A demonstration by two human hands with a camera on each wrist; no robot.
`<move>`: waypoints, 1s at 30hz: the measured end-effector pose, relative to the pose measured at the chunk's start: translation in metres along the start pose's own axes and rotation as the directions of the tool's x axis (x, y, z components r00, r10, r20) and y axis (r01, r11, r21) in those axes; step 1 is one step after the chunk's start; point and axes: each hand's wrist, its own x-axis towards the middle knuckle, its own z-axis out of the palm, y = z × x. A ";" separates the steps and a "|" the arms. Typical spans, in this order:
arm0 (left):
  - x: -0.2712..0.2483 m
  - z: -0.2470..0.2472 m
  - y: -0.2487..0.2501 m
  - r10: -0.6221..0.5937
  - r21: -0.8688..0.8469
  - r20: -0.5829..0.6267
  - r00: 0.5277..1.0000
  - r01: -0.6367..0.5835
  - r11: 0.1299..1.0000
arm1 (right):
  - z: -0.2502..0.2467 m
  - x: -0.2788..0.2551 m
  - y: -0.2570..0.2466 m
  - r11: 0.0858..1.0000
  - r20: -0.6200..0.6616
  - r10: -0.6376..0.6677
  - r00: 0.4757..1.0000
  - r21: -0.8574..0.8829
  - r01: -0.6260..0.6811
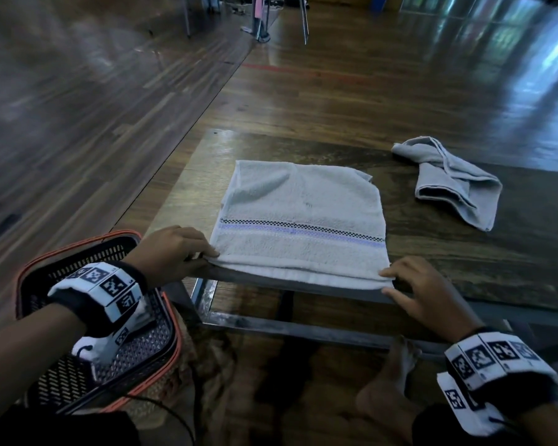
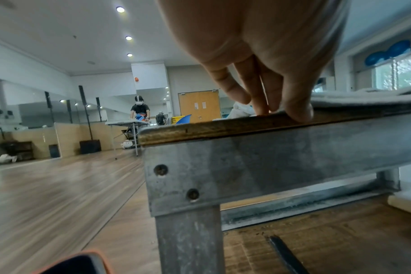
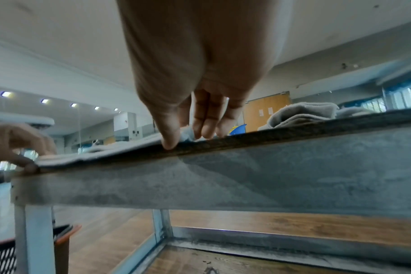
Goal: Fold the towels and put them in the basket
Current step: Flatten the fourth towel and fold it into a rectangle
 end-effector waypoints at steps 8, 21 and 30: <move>0.001 0.005 0.000 -0.060 -0.102 -0.025 0.998 0.057 0.993 | 0.000 -0.001 -0.001 0.999 -0.041 0.019 0.999 0.046 -0.017; -0.004 0.012 -0.003 -0.091 -0.126 -0.094 0.991 0.078 0.989 | 0.004 -0.006 -0.003 0.971 -0.099 -0.193 0.976 -0.164 0.176; 0.000 -0.008 0.014 -0.213 -0.364 -0.275 0.938 0.103 0.926 | -0.010 -0.001 -0.002 0.991 -0.364 -0.061 0.929 0.088 0.099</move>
